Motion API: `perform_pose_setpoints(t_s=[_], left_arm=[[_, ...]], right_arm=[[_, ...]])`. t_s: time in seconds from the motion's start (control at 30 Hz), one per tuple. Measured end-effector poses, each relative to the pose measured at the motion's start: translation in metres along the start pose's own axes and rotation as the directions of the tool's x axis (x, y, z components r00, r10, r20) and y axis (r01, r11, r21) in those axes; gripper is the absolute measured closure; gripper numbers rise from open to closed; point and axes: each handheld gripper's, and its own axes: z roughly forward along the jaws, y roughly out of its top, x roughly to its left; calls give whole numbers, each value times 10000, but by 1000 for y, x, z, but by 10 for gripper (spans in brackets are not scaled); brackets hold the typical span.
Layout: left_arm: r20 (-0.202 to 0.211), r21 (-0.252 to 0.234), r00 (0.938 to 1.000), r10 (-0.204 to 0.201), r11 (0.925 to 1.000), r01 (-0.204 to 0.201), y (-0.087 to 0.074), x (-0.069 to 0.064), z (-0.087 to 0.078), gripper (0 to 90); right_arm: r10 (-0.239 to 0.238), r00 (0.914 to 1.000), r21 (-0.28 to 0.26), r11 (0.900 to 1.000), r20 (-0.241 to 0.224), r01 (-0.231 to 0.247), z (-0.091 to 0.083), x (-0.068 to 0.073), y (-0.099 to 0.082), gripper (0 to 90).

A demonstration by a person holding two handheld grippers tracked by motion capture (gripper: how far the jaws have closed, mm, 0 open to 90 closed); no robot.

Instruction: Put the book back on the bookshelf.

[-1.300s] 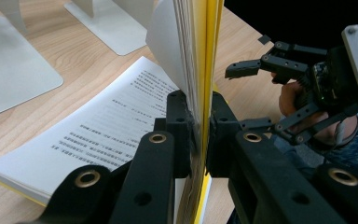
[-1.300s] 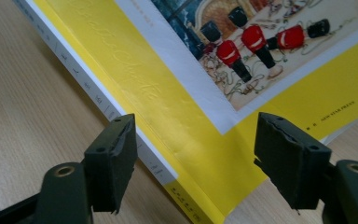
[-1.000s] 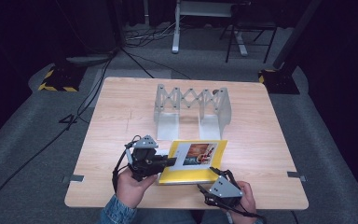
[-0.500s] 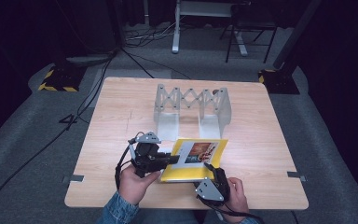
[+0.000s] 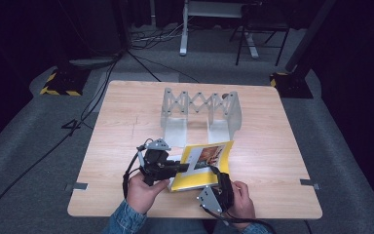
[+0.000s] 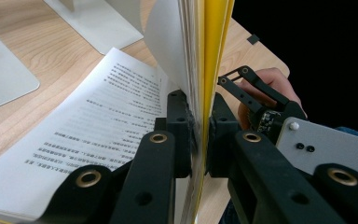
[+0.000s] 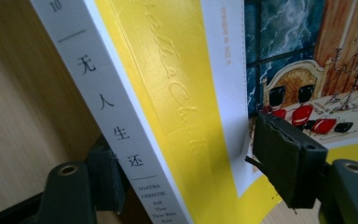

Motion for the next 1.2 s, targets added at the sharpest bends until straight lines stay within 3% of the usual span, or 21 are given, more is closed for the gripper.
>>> perform_pose_setpoints(t_s=[0.23,0.43,0.87,0.93,1.0,1.1,1.2], left_arm=[[-359,157,9992,-148,9998,154,-3,3,1,828],[-783,247,9968,-177,9995,197,-5,5,3,822],[-890,113,9934,-727,9972,740,-11,21,1,795],[-901,28,9930,-770,9970,776,-11,20,-1,785],[-925,-82,9930,-732,9973,728,-11,20,-4,737],[-706,-460,9927,-974,9945,943,-12,24,-11,664],[-739,-748,9910,-1118,9915,1063,-14,28,-18,614]], right_arm=[[-733,9972,-201,9971,-163,730,0,6,0,526],[-1258,9919,-183,9919,-177,1255,-3,11,1,638],[-1664,9860,-159,9859,84,1665,-8,11,1,709],[-1660,9861,-176,9860,-64,1658,-9,11,2,713],[-1723,9850,-227,9848,-72,1721,-12,11,2,723],[-1695,9855,-582,9838,28,1694,-22,7,5,744],[-1596,9872,-684,9849,-51,1589,-28,3,7,754]])
